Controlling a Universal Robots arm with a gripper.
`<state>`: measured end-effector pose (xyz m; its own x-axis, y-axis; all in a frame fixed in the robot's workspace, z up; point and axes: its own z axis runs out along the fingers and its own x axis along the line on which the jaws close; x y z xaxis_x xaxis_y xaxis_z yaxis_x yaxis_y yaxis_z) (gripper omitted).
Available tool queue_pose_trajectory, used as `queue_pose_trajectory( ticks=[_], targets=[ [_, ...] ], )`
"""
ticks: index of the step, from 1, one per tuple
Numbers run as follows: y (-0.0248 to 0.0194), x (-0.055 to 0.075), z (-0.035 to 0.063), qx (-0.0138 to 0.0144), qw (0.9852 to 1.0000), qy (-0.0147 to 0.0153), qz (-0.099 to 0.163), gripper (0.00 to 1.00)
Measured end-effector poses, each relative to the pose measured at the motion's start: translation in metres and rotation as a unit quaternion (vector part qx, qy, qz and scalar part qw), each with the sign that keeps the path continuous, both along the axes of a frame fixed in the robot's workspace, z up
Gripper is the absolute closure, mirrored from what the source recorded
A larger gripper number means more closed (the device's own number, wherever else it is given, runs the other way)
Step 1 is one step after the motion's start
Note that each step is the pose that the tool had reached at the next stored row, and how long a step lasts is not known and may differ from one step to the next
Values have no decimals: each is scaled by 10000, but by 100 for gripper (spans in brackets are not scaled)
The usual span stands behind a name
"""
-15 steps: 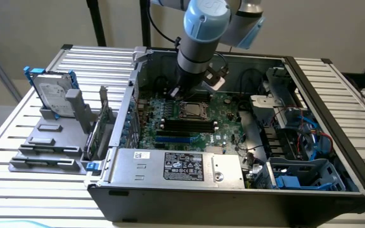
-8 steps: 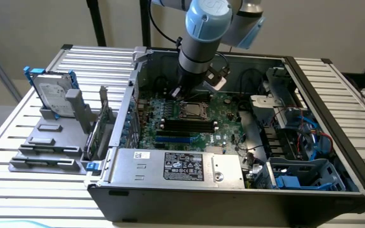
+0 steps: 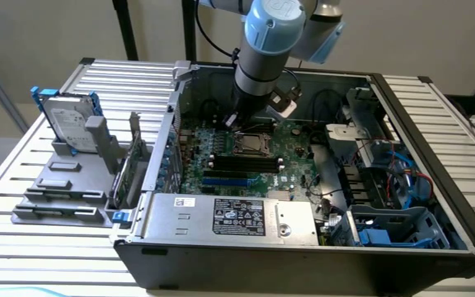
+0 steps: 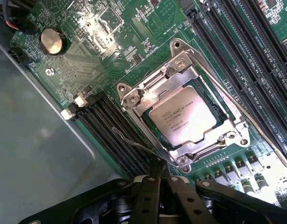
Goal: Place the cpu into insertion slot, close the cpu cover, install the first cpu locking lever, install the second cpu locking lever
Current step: 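Install the first cpu locking lever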
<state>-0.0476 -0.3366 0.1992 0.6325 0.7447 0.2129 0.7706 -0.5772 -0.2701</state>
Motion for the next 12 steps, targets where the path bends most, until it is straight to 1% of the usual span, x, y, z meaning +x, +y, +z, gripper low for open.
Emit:
queue_pose_trajectory(
  ticks=[12],
  targets=[
    [-15,-13,0,0,10000,3,1,89]
  ],
)
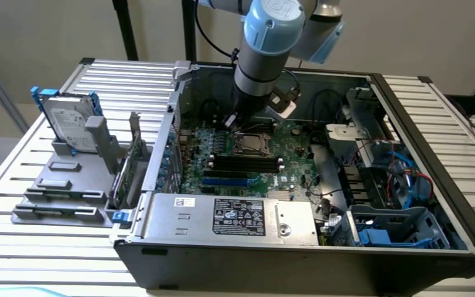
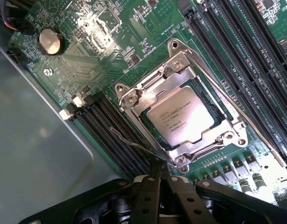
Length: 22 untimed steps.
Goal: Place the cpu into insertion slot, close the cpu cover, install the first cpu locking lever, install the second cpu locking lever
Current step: 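Install the first cpu locking lever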
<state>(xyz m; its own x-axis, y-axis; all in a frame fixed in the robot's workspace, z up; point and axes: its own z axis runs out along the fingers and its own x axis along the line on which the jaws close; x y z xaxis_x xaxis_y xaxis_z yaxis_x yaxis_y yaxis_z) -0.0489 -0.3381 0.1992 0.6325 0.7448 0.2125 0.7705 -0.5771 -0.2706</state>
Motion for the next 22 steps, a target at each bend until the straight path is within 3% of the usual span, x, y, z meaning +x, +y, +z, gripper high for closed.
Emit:
queue_pose_trajectory(
  ticks=[9,22],
  targets=[
    [1,-7,-1,0,10000,1,0,89],
    [8,81,-4,-8,10000,0,0,89]
  ],
)
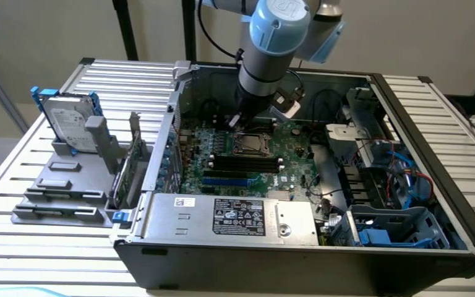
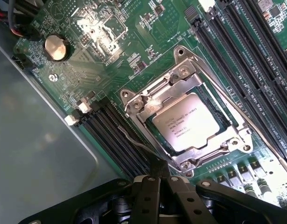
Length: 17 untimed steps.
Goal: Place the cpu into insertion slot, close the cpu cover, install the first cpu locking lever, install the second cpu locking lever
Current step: 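Install the first cpu locking lever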
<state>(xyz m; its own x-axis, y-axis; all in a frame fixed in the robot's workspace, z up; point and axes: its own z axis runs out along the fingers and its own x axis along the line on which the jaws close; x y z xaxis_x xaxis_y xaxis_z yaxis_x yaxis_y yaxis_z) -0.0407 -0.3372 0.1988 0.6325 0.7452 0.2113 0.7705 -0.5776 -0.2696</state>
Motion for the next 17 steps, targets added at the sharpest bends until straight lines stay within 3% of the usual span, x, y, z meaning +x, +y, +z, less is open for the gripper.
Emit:
queue_pose_trajectory(
  ticks=[11,17],
  targets=[
    [13,33,0,-34,10000,2,0,89],
    [24,36,0,-36,10000,16,0,89]
  ],
)
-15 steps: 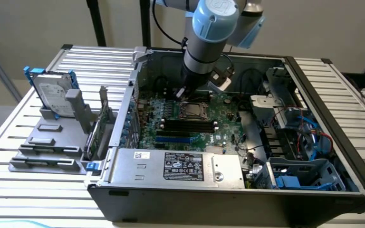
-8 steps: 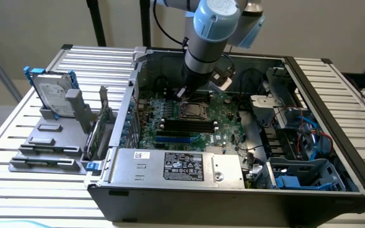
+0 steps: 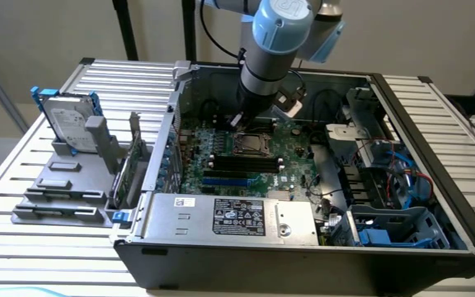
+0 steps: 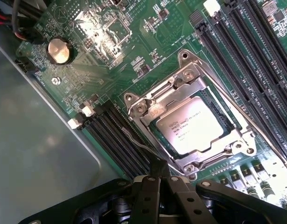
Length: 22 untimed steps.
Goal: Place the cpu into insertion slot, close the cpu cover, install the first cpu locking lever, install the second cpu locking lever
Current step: 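Install the first cpu locking lever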
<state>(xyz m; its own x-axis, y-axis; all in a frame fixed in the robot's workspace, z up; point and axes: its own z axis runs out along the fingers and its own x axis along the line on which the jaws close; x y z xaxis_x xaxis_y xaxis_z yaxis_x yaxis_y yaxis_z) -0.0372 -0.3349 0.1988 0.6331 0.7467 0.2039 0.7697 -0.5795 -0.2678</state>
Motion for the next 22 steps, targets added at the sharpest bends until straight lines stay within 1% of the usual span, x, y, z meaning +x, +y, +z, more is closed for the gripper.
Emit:
queue_pose_trajectory(
  ticks=[7,12,18,22],
  targets=[
    [22,2,0,1,10000,8,0,89],
    [23,42,0,-1,10000,12,-1,89],
    [21,114,0,-4,10000,33,-1,89],
    [14,146,-3,-4,10000,39,0,89]
  ],
)
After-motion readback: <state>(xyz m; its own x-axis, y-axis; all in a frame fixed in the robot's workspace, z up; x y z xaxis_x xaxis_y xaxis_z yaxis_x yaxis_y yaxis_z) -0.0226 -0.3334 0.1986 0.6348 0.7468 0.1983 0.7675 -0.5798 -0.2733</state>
